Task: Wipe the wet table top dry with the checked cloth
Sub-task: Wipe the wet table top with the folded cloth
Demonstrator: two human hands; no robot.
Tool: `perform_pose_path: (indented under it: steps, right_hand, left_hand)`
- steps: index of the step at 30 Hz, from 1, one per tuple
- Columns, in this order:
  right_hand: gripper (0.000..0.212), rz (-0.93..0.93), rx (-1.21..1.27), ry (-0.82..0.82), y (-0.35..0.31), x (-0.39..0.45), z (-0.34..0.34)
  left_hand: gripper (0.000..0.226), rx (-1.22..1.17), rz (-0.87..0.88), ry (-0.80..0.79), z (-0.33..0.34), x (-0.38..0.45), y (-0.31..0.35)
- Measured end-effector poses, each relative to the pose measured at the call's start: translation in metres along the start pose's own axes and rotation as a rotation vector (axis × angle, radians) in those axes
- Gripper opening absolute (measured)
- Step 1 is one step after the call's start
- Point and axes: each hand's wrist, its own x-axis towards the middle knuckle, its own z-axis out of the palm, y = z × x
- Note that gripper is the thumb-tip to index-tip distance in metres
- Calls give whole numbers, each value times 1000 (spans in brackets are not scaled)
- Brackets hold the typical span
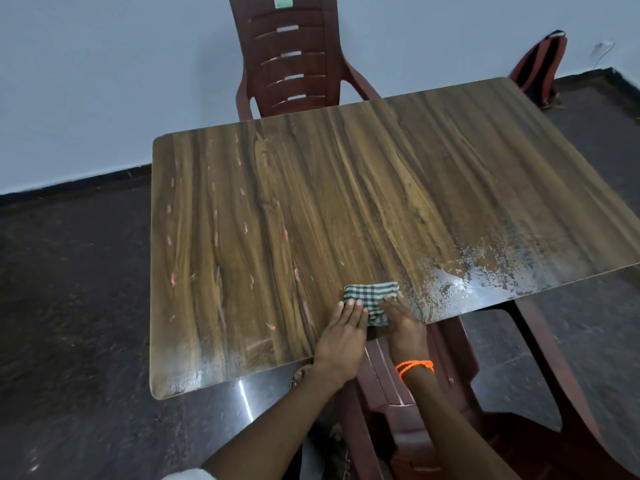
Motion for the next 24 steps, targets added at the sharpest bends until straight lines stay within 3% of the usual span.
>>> perform_pose_path:
  steps: [5,10,17,24]
  right_hand:
    - [46,-113,19,-34,-33,-18,23]
    - [43,-164,71,-59,-38,-59,31]
    - [46,-43,57,-6,-28,-45,19]
    - [48,-163,66,-93,-68,-11,49]
  left_hand:
    - [68,-70,-129,-9,14,-38,-22]
    - [70,-168,-121,-54,36,-88,-16]
    - [71,-155,-128,-47,20,-61,-3]
    - [78,-93,-232,-22,13,-66,-50]
